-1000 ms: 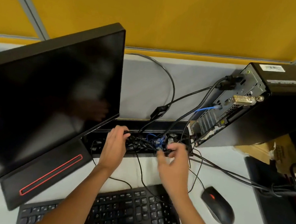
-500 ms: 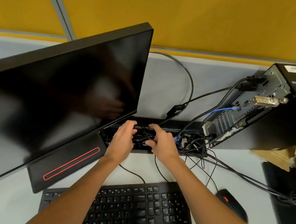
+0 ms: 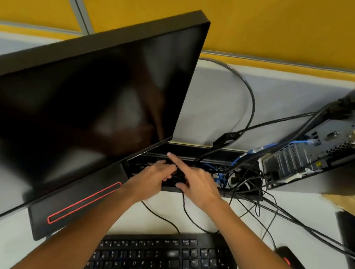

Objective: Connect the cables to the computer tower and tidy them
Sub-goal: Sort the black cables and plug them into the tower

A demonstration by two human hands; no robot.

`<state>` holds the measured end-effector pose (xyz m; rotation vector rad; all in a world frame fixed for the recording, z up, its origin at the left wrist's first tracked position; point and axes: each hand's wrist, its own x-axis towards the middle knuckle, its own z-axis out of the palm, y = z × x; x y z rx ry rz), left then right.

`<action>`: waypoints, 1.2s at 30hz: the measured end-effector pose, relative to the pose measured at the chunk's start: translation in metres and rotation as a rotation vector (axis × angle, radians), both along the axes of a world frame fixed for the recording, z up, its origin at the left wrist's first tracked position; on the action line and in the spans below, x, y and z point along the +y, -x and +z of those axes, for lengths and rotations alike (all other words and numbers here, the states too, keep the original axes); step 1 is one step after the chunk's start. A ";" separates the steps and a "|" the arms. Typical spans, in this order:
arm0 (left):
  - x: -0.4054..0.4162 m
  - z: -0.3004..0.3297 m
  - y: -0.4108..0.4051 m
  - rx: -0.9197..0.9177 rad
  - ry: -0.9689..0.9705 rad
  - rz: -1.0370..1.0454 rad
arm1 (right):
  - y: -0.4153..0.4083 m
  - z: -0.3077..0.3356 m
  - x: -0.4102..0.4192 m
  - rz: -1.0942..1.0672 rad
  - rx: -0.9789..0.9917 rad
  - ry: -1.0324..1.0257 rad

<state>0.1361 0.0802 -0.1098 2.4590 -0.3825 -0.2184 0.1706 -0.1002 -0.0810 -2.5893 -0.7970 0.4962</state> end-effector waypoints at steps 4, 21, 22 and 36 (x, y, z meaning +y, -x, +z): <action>0.009 -0.007 0.003 0.066 -0.034 -0.017 | 0.000 -0.006 0.010 0.077 -0.118 0.051; -0.008 -0.018 -0.018 0.207 0.134 0.164 | -0.027 -0.009 0.026 0.051 0.165 0.241; -0.008 -0.020 -0.017 0.193 0.139 0.150 | -0.028 -0.012 0.027 0.045 0.159 0.246; -0.016 -0.020 -0.037 0.497 -0.138 0.195 | 0.013 0.054 0.021 0.090 0.327 0.301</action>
